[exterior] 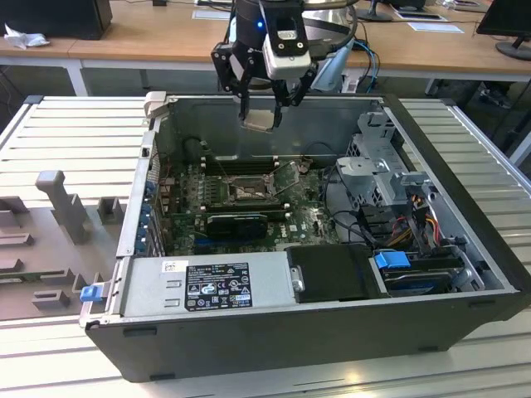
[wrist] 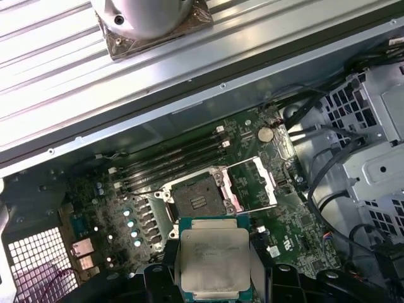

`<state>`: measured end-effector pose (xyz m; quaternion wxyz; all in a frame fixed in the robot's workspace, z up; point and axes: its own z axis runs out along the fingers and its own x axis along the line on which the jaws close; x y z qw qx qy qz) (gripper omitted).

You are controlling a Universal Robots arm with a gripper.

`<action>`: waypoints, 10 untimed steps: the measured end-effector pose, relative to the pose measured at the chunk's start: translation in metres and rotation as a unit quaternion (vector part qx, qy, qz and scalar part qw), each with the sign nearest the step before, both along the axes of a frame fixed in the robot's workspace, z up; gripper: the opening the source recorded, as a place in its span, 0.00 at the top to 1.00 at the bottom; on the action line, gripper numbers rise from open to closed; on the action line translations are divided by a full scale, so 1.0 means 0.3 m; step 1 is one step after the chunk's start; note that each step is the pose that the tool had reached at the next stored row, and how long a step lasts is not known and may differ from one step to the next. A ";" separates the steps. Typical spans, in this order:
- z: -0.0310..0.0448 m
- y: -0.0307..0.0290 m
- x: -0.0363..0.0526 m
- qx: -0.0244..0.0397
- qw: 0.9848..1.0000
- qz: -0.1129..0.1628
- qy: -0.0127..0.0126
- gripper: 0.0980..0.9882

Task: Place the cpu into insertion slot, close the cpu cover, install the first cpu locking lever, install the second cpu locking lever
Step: 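Place the cpu into insertion slot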

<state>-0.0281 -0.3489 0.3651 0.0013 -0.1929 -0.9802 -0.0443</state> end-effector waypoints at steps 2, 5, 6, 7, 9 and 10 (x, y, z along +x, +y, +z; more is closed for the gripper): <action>0.000 0.000 0.000 0.000 1.000 -0.014 0.000 0.51; -0.001 0.000 0.000 0.000 0.999 -0.039 0.000 0.51; -0.001 0.000 0.000 0.000 0.999 -0.043 0.000 0.51; -0.001 0.000 0.000 0.000 0.999 -0.052 0.000 0.51; -0.001 0.000 0.000 0.000 0.998 -0.062 0.000 0.51; -0.001 0.000 0.000 0.000 0.998 -0.069 0.000 0.51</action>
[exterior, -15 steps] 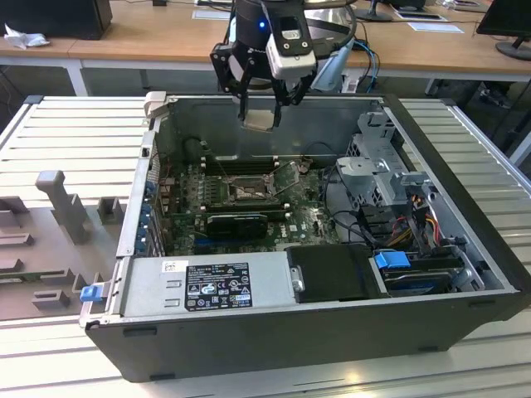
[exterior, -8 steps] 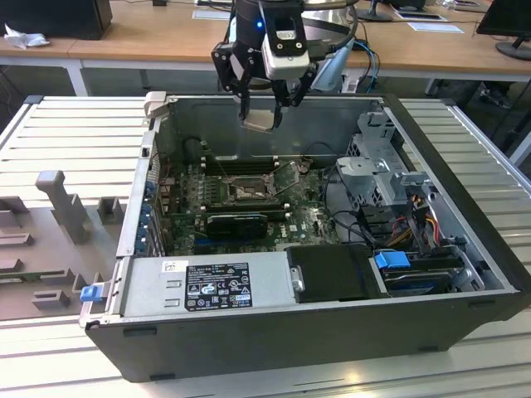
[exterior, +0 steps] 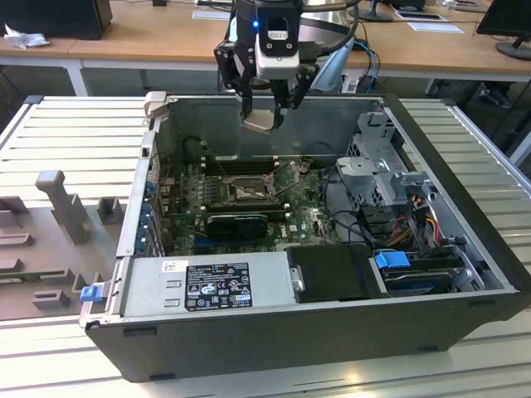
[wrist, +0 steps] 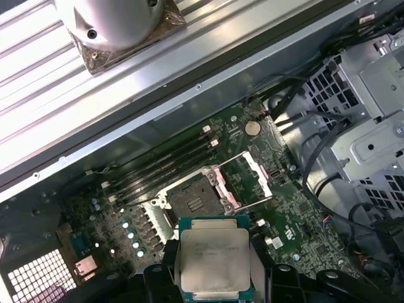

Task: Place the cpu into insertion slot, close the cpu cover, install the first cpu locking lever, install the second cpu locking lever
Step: 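Place the cpu into insertion slot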

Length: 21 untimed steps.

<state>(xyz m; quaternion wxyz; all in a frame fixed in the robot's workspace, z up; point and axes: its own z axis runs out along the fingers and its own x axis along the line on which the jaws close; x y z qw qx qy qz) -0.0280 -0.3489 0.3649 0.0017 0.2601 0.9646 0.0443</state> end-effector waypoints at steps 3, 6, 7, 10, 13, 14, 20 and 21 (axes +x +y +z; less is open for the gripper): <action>0.000 0.000 0.001 0.000 1.000 -0.026 0.000 0.51; 0.000 0.000 0.001 0.000 0.999 -0.050 0.000 0.51; 0.000 0.000 0.001 0.000 0.998 -0.055 0.000 0.51; -0.001 0.000 0.001 0.000 0.997 -0.076 0.000 0.51; -0.001 0.000 0.001 0.000 0.996 -0.093 0.000 0.51; -0.001 0.000 0.001 0.000 0.995 -0.103 0.000 0.51; -0.002 0.000 0.001 0.000 0.990 -0.144 0.000 0.51; -0.002 0.000 0.001 0.000 0.989 -0.149 0.000 0.51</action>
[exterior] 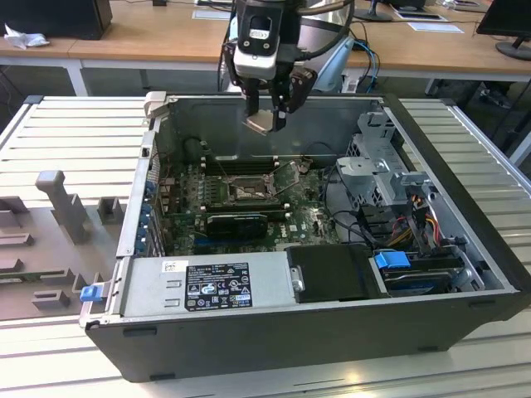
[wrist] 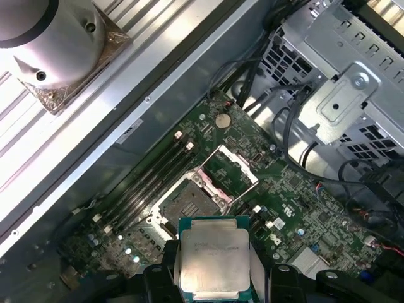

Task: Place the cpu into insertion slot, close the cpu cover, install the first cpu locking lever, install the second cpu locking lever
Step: 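Place the cpu into insertion slot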

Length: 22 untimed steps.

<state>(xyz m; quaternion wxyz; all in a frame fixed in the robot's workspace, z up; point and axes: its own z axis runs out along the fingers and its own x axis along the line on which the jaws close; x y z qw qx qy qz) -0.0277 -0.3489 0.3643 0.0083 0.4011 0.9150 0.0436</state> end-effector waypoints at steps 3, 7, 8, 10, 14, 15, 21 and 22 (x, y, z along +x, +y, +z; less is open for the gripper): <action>-0.007 0.000 0.000 0.000 1.000 -0.010 0.000 0.51; -0.015 0.000 0.000 0.000 1.000 -0.010 0.000 0.51; -0.015 0.000 0.000 -0.001 1.000 -0.010 0.000 0.51; -0.015 0.000 0.000 0.000 1.000 -0.014 0.000 0.51; -0.016 0.000 0.000 0.000 0.999 -0.040 0.000 0.51; -0.016 0.000 0.000 -0.001 0.999 -0.048 0.000 0.51; -0.016 0.000 0.000 -0.001 0.996 -0.089 0.000 0.51; -0.016 0.000 0.000 -0.001 0.995 -0.096 0.000 0.51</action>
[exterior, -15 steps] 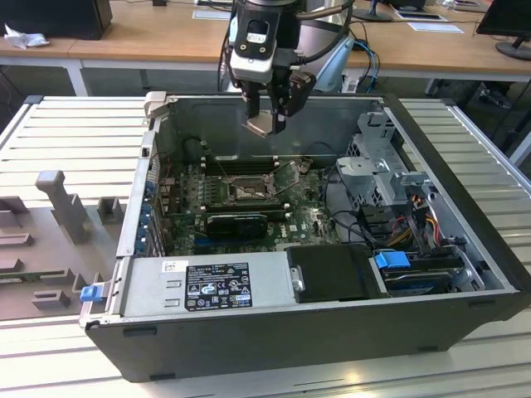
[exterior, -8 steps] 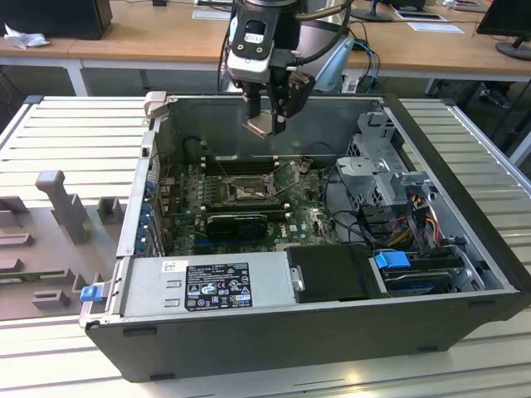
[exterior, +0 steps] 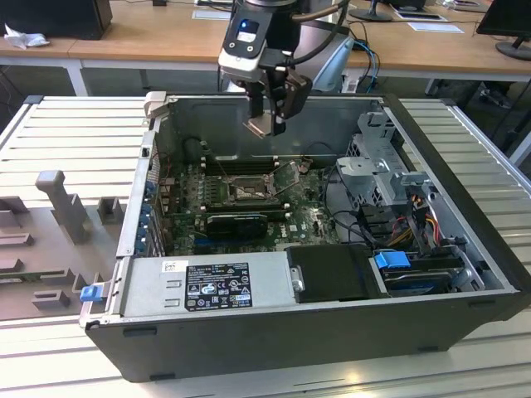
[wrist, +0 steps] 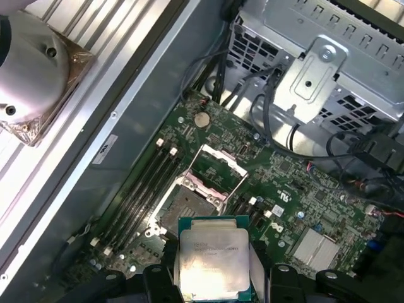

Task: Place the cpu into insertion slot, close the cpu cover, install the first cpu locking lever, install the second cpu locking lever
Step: 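Place the cpu into insertion slot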

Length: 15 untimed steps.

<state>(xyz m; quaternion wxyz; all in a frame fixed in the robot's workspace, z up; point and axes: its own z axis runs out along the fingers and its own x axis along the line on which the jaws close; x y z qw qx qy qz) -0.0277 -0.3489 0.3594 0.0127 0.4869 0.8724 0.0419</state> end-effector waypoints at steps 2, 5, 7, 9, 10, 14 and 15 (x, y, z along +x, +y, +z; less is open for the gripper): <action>0.000 0.000 0.000 0.000 1.000 -0.013 0.000 0.51; 0.000 0.000 0.000 0.000 1.000 -0.028 0.000 0.51; 0.000 0.000 0.000 0.000 0.999 -0.035 0.000 0.51; -0.003 0.000 0.000 0.000 0.999 -0.040 0.000 0.51; -0.004 0.000 0.001 -0.001 0.999 -0.040 0.000 0.51; -0.013 0.000 0.001 -0.001 0.999 -0.043 0.000 0.51; -0.013 0.000 0.001 -0.001 0.999 -0.046 0.000 0.51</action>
